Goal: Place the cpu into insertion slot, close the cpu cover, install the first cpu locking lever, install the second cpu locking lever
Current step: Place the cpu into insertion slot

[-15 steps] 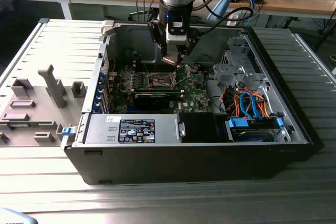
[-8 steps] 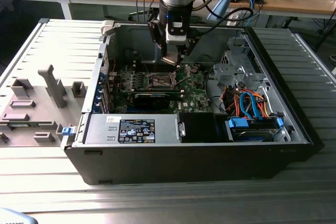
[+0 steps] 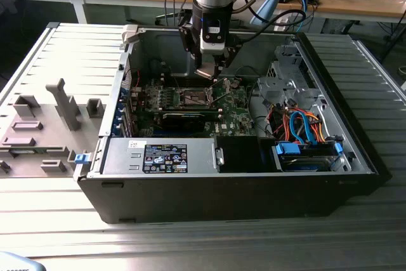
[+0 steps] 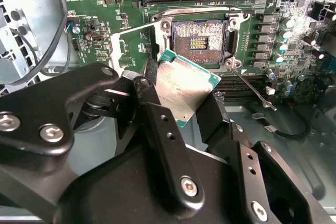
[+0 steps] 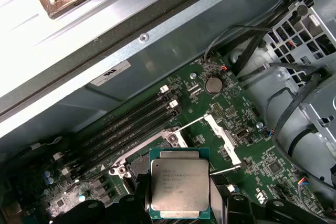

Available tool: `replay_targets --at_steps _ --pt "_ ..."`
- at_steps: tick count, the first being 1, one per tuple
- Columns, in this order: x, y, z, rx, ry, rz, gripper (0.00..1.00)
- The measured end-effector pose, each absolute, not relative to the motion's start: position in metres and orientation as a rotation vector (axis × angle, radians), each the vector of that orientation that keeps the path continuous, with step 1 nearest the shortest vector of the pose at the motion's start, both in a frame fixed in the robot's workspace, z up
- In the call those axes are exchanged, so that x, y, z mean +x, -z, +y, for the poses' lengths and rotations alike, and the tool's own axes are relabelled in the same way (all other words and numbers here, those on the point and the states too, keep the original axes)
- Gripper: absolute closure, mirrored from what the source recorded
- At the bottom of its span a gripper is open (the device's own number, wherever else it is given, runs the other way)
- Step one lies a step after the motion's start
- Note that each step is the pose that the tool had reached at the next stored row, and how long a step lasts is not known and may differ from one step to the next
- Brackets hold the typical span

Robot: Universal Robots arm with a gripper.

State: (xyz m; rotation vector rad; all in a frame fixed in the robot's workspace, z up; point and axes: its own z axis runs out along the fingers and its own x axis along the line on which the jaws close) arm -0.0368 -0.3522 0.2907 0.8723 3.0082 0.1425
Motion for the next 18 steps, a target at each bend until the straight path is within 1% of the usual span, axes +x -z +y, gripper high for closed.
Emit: replay_targets --at_steps 18 --pt "-0.0368 -0.2897 -0.3522 0.897 -0.142 3.000 0.46"
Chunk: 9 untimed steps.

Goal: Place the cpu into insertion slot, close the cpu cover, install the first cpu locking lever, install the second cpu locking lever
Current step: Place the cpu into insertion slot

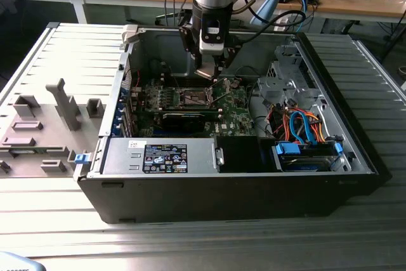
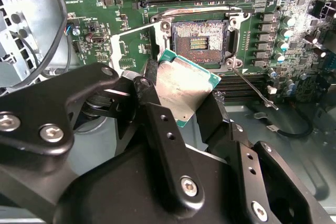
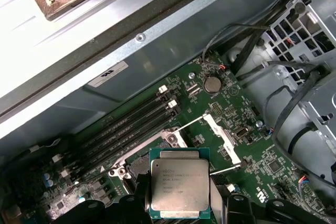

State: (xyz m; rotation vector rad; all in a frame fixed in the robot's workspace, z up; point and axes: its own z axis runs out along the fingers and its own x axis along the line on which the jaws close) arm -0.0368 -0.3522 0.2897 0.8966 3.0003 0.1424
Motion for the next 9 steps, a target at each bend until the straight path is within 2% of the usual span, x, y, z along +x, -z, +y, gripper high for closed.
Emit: replay_targets --at_steps 9 --pt "-0.0368 -0.2894 -0.3522 0.907 -0.142 2.997 0.46"
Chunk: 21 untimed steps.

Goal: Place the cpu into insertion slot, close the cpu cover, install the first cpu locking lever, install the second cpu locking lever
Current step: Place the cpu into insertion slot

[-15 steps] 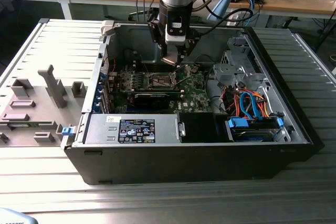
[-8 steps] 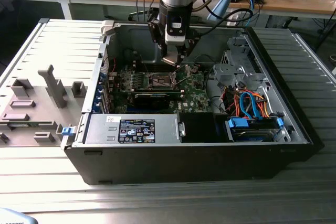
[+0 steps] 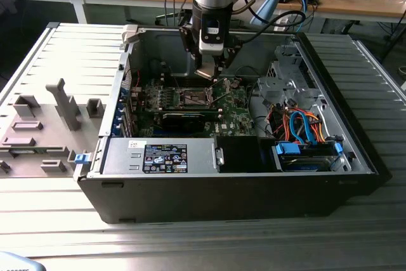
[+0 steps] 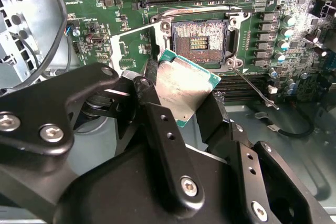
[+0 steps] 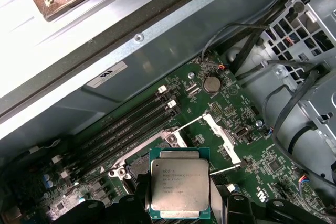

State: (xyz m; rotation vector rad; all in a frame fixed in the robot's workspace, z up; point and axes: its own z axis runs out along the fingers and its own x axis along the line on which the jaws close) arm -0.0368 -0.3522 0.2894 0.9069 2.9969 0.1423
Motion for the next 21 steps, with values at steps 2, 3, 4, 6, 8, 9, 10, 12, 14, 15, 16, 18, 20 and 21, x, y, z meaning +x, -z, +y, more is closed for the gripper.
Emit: replay_targets --at_steps 2,3,4,6,8,9,10,12,14,15,16,18,20,21 --pt "-0.0368 -0.2893 -0.3522 0.910 -0.142 2.996 0.46" --pt "-0.0368 -0.2893 -0.3522 0.912 -0.142 2.995 0.46" --pt "-0.0368 -0.2892 -0.3522 0.913 -0.142 2.995 0.46" --pt "-0.0368 -0.2891 -0.3522 0.917 -0.142 2.993 0.46" --pt "-0.0368 -0.2890 -0.3522 0.924 -0.142 2.991 0.46" --pt "-0.0368 -0.2890 -0.3522 0.927 -0.142 2.990 0.46" --pt "-0.0368 -0.2890 -0.3522 0.929 -0.142 2.989 0.46" --pt "-0.0368 -0.2890 -0.3522 0.933 -0.142 2.988 0.46" --pt "-0.0368 -0.2890 -0.3522 0.938 -0.142 2.986 0.46" --pt "-0.0368 -0.2890 -0.3522 0.940 -0.142 2.986 0.46" --pt "-0.0368 -0.2889 -0.3522 0.942 -0.142 2.985 0.46" --pt "-0.0368 -0.2889 -0.3522 0.948 -0.142 2.983 0.46" --pt "-0.0368 -0.2889 -0.3522 0.951 -0.142 2.982 0.46" --pt "-0.0368 -0.2888 -0.3522 0.954 -0.142 2.981 0.46"
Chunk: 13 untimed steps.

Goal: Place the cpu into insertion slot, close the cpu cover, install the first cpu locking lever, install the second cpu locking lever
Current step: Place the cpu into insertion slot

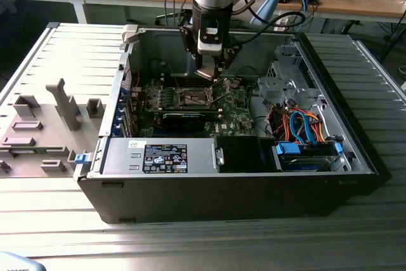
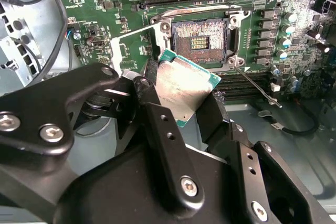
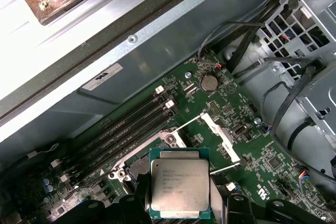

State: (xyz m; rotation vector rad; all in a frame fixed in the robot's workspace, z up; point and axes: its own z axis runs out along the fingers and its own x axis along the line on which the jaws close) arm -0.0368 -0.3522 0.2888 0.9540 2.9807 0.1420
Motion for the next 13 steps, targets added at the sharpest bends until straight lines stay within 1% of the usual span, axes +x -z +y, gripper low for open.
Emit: replay_targets --at_steps 13 --pt "-0.0368 -0.2886 -0.3522 0.977 -0.142 2.972 0.46"
